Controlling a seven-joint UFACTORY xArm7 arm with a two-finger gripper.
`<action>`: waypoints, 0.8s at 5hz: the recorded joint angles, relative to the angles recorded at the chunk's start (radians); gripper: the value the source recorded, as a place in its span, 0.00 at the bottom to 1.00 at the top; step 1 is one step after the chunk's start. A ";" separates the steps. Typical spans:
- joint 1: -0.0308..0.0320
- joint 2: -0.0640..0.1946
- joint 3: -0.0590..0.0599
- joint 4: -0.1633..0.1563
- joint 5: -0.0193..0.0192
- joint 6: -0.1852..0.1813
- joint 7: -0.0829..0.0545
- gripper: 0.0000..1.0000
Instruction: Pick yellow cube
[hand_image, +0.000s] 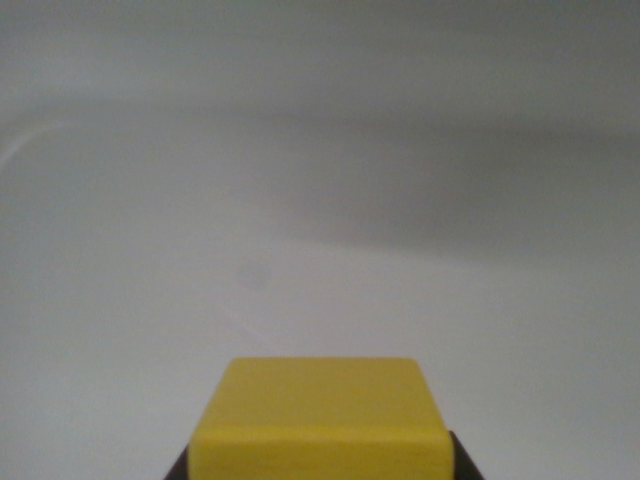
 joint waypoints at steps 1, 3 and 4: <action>0.0000 0.000 0.000 0.000 0.0000 0.000 0.000 1.00; -0.0003 -0.017 0.001 0.030 0.0009 0.047 0.000 1.00; -0.0007 -0.035 0.001 0.060 0.0017 0.095 0.001 1.00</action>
